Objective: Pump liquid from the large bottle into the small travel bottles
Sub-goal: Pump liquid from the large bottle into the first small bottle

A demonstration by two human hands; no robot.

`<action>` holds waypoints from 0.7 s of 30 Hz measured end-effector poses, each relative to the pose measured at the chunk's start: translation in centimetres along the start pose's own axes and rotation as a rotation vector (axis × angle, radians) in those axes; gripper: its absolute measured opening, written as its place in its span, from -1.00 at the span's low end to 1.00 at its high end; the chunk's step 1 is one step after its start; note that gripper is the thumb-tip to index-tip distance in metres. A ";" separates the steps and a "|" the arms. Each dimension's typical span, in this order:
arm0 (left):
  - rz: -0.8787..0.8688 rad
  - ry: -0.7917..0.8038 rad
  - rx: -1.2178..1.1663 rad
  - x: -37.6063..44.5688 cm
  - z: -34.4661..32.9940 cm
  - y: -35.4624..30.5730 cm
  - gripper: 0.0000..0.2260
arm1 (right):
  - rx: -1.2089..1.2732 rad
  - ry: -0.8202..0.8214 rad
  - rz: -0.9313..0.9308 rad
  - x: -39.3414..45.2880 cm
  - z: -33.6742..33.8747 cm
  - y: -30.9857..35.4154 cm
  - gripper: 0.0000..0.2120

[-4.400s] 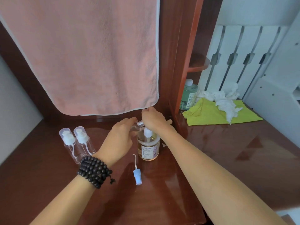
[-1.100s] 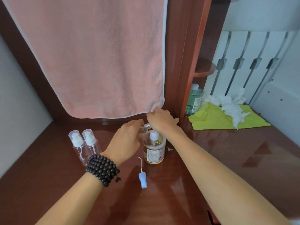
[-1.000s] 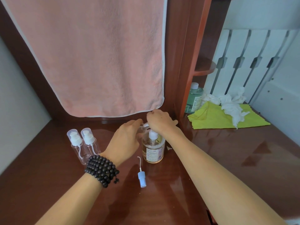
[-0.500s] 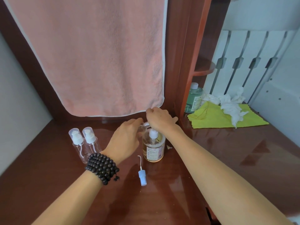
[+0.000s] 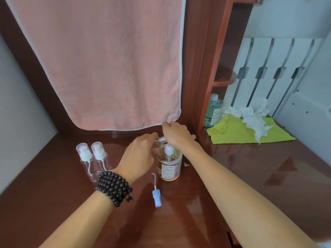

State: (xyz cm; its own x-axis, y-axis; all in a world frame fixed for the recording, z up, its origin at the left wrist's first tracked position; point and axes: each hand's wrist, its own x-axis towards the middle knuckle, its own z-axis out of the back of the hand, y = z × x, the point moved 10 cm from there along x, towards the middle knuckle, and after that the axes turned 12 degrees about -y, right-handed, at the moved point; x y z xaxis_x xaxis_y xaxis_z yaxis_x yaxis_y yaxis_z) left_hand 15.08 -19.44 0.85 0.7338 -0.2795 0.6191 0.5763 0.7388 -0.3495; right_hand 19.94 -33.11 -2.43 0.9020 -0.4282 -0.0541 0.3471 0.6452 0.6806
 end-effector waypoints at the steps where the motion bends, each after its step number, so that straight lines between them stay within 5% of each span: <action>1: -0.003 -0.003 0.009 0.1 0.0 0.0 -0.67 | -0.024 -0.003 0.017 0.1 0.1 0.1 -0.48; 10: 0.014 0.015 0.032 -0.8 -1.0 -0.1 -0.77 | -0.018 0.051 -0.053 0.3 -1.8 -1.5 -0.58; 21: 0.037 -0.008 -0.014 -0.2 0.1 0.0 -0.76 | -0.092 -0.010 0.082 0.4 -0.4 0.5 -0.52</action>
State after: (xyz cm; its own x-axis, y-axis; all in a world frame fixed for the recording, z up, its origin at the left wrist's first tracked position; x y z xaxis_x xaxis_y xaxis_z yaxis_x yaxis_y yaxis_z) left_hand 14.88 -19.31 0.75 0.7517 -0.2475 0.6113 0.5541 0.7398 -0.3818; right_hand 20.55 -32.72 -2.44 0.9259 -0.3777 0.0066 0.2948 0.7335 0.6124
